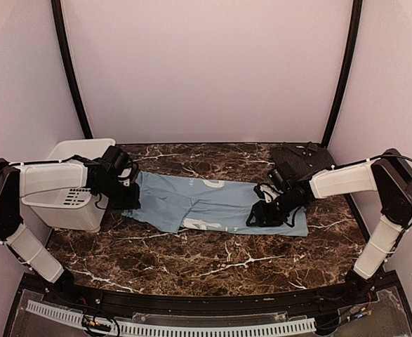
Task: Fold and stack the mixed laundry pile
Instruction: Adjust the rectangle-folded T-shirt at the center of the board.
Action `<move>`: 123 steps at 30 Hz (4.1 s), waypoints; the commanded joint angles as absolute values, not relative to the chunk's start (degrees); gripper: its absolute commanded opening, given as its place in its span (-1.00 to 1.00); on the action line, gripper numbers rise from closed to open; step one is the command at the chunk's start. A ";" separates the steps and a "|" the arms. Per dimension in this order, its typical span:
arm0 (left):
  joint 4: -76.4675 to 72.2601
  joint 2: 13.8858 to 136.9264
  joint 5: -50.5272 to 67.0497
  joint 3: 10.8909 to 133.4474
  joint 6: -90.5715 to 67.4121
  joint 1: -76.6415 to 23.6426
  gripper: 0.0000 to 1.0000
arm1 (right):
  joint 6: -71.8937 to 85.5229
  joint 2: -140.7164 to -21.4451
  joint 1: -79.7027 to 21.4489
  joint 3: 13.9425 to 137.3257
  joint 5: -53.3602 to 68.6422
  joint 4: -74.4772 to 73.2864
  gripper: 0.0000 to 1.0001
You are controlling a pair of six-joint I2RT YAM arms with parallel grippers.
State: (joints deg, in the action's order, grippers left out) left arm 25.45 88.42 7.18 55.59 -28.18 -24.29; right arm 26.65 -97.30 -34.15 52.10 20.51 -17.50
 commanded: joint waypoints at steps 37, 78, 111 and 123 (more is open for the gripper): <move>26.24 94.97 2.60 55.56 -29.04 -24.51 -0.52 | 38.88 -124.74 -55.18 87.21 26.84 -7.81 -0.19; 19.94 91.44 3.81 50.72 -30.00 -24.26 -0.62 | 42.66 -125.85 -57.35 87.95 18.80 -3.88 -1.00; 19.34 93.12 8.72 58.33 -29.97 -23.66 -0.06 | 43.45 -126.76 -47.51 89.31 24.89 2.17 -1.00; 11.07 90.21 15.29 53.66 -30.57 -24.18 -0.02 | 44.09 -130.31 -45.00 90.42 23.95 1.76 -1.00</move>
